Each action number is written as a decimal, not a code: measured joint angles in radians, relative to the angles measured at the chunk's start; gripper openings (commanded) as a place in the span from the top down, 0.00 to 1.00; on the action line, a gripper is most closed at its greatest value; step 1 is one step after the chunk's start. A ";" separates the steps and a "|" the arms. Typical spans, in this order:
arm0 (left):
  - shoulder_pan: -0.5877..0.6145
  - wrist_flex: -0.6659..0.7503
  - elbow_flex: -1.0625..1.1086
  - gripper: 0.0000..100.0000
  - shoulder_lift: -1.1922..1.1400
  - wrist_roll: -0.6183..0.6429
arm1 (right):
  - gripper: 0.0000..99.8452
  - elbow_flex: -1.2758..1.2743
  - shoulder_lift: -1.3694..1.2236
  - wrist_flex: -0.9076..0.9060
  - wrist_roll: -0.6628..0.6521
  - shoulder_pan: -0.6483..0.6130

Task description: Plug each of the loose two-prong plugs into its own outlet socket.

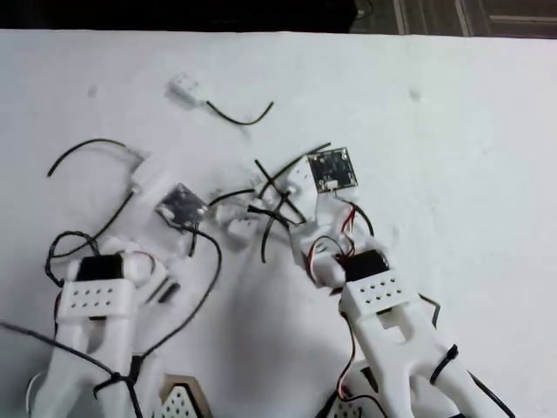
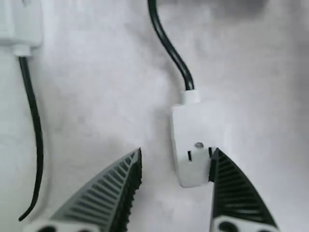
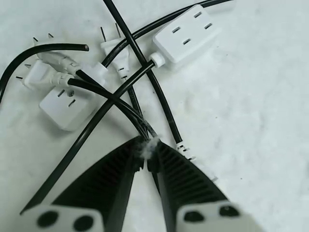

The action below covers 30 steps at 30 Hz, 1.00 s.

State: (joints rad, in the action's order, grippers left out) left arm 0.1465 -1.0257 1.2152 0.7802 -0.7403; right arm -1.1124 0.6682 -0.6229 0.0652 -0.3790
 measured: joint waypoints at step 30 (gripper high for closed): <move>-0.361 -0.213 -0.127 0.72 -0.009 0.161 | 0.98 0.000 0.000 0.000 0.000 0.031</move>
State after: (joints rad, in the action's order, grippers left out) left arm -0.2140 -1.2390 1.0879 0.7710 -0.5792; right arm -1.1124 0.6682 -0.6229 0.0652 -0.3483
